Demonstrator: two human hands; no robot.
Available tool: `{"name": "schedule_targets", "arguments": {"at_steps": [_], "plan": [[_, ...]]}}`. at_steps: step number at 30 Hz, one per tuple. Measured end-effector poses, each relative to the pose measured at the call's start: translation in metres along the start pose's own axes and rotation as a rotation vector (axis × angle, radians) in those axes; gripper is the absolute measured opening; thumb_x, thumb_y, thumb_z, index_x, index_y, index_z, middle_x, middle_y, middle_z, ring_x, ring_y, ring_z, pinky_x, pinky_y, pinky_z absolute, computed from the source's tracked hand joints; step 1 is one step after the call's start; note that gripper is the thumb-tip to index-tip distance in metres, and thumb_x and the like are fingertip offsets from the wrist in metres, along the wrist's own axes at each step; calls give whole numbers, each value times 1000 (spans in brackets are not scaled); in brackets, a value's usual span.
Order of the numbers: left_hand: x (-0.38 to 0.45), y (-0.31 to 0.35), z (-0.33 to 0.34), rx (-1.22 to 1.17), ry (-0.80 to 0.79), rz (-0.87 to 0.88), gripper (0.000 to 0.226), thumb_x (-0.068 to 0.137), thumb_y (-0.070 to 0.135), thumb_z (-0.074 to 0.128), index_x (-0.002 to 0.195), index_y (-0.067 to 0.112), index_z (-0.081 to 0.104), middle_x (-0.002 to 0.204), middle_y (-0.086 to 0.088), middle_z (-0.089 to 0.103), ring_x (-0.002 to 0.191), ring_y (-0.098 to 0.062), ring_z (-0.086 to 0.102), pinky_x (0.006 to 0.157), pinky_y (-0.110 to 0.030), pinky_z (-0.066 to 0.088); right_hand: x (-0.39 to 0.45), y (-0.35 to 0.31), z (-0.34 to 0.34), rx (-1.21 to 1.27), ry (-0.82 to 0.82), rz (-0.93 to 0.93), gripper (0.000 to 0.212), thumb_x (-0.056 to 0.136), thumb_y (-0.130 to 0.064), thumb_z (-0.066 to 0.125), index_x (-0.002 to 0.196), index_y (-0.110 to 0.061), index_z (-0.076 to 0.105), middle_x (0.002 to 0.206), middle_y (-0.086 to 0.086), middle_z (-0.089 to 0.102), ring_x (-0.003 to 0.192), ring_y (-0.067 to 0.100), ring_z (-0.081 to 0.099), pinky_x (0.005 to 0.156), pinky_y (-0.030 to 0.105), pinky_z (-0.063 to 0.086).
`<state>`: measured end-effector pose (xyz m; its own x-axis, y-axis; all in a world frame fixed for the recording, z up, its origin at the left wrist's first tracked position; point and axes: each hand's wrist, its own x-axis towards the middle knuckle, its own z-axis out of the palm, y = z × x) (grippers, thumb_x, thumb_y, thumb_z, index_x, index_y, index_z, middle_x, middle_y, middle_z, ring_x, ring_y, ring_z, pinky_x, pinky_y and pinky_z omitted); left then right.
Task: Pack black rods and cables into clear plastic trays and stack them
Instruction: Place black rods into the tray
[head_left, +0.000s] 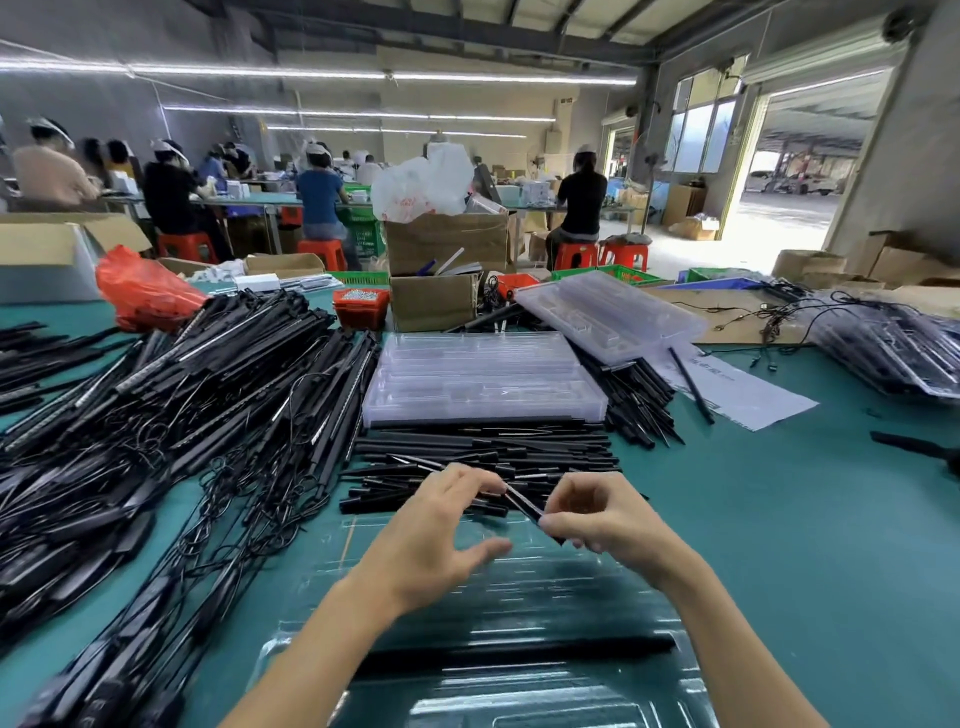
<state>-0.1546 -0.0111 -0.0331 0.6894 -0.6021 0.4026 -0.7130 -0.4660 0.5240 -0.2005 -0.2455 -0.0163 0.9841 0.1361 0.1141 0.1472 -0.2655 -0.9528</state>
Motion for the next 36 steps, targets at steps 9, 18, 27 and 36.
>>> {"name": "schedule_targets", "arguments": {"at_steps": [9,18,27,36], "plan": [[-14,11,-4,380,188,183,43,71,34,89,108,22,70,107,0,58,96,-18,50,84,-27,48,0,0,9,-59,-223,37,11,74,-13,82,76,-11,73,64,0,67,54,7,53,51,16,38],[-30,28,2,155,-215,54,19,100,42,55,113,29,61,95,7,70,86,-13,61,79,-35,49,2,11,6,37,-17,64,34,74,-46,82,74,-14,73,65,4,62,52,11,48,44,18,33],[-52,67,26,145,-353,260,27,97,57,51,104,31,54,92,6,65,86,-10,50,78,-33,44,9,32,8,219,247,129,31,95,-23,67,67,-10,68,59,7,56,47,15,45,37,21,34],[-54,65,29,-72,-342,333,14,96,38,65,100,27,73,93,10,64,83,-4,51,81,-12,36,9,34,11,131,261,107,30,96,-18,66,70,-4,68,60,9,58,47,16,46,37,23,36]]}}
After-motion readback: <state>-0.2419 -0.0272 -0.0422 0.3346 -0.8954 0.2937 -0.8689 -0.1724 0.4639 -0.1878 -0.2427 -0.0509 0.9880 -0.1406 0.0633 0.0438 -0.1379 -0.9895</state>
